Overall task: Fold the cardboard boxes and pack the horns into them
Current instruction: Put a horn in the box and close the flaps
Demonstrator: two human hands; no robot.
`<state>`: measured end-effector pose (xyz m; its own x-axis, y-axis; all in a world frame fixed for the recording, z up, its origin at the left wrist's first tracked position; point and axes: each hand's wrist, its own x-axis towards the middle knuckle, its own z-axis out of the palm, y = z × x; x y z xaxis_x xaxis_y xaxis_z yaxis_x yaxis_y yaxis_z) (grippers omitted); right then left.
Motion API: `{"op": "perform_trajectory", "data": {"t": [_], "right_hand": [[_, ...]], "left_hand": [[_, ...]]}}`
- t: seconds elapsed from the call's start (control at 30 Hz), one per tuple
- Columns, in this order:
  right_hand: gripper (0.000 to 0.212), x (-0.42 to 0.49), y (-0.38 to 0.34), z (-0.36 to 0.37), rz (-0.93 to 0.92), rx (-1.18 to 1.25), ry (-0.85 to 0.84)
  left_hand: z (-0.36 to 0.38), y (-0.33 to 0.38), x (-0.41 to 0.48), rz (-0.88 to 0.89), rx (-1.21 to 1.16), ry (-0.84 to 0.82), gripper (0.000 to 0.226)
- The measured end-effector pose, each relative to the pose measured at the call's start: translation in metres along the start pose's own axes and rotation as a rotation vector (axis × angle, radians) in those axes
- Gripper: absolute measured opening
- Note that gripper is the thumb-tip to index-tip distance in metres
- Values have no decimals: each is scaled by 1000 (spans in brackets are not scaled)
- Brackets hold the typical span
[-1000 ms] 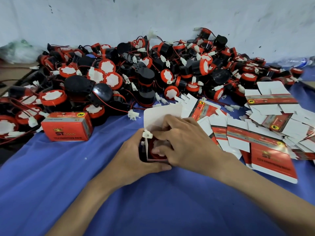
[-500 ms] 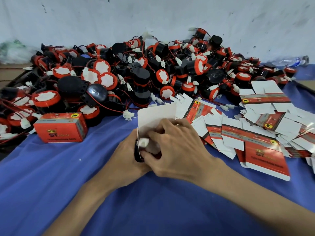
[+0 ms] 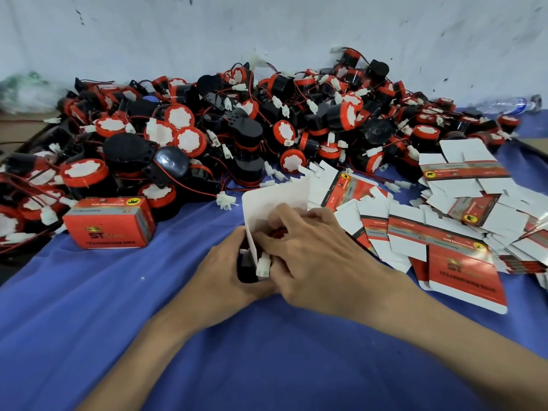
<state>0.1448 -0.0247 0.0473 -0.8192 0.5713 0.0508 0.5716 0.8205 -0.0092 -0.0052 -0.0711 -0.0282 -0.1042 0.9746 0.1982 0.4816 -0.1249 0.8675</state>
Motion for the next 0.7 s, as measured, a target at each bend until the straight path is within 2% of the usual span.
{"op": "perform_trajectory", "data": {"t": [0.17, 0.33, 0.43, 0.57, 0.67, 0.7], "right_hand": [[36, -1, 0, 4, -68, -210, -41], [30, -2, 5, 1, -68, -123, -73], [28, 0, 6, 0, -75, -175, -84], [5, 2, 2, -4, -80, -134, -72], [3, 1, 5, -4, -115, -119, -73], [11, 0, 6, -4, -112, -126, -80]], "left_hand": [[0, 1, 0, -29, 17, 10, 61], [-1, 3, 1, -11, 28, -6, 63], [-1, 4, 1, -9, 32, 3, 64], [0, 5, 0, -8, 11, 14, 60], [0, 6, -1, 12, 5, 3, 59], [0, 6, -1, 17, 8, 2, 60]]}}
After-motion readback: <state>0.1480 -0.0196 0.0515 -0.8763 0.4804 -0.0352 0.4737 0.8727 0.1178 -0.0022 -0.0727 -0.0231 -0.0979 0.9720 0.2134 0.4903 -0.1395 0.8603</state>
